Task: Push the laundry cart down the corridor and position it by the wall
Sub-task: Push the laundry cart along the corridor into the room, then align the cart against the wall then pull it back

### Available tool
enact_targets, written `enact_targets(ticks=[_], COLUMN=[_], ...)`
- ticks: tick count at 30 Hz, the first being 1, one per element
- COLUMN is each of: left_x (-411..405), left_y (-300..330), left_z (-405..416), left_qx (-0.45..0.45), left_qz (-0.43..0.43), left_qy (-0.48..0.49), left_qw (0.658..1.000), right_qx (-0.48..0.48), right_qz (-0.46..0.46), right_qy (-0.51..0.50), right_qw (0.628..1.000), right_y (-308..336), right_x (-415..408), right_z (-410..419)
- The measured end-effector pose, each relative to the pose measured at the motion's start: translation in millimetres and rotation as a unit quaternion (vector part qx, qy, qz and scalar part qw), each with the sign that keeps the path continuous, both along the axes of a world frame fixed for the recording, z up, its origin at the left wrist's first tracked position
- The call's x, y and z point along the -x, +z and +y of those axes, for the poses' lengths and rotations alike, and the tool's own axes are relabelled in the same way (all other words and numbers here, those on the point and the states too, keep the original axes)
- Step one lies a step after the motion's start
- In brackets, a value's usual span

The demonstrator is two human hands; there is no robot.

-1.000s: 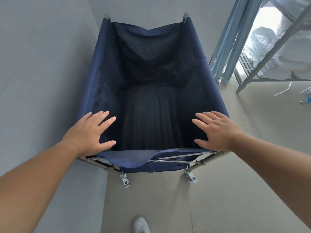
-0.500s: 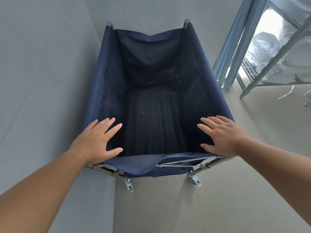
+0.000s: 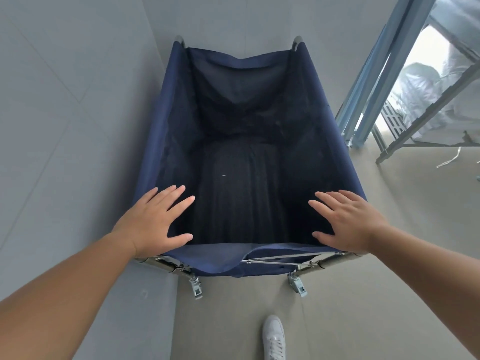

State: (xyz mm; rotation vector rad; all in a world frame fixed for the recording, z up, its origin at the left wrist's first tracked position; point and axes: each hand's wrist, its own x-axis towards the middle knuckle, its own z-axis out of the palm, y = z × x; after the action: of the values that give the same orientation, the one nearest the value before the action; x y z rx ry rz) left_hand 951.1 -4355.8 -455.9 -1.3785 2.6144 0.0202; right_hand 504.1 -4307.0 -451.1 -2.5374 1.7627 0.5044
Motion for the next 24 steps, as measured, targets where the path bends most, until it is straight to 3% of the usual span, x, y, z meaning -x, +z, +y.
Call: enact_targets(ticks=[5,10,15,19,24], left_x=[3.5,16.5,20.1,13.9,6.9], left_y=[5.3,14.5,13.9,10.0,4.2], left_z=[1.2,-4.7,-6.7,-11.7,-10.5], left_qx=[-0.006,0.023,0.033,0.038,0.000], left_qz=[0.035,0.077,0.098,0.117,0.144], left_qy=[0.053,0.089,0.193,0.256,0.264], left_qw=[0.998,0.993,0.976,0.959,0.954], right_qx=[-0.015,-0.010,0.003,-0.010,-0.024], right_qz=[-0.031,-0.130,-0.196,-0.222,-0.241], right_qy=[-0.006,-0.003,0.017,0.048,0.066], right_qw=[0.999,0.991,0.980,0.974,0.968], right_y=[1.8,3.6,10.0,12.2,9.6], right_x=[2.7,-15.2,-55.7,-80.5,-113.3], right_z=[-4.2,-26.4,-55.5,-77.7,-103.0])
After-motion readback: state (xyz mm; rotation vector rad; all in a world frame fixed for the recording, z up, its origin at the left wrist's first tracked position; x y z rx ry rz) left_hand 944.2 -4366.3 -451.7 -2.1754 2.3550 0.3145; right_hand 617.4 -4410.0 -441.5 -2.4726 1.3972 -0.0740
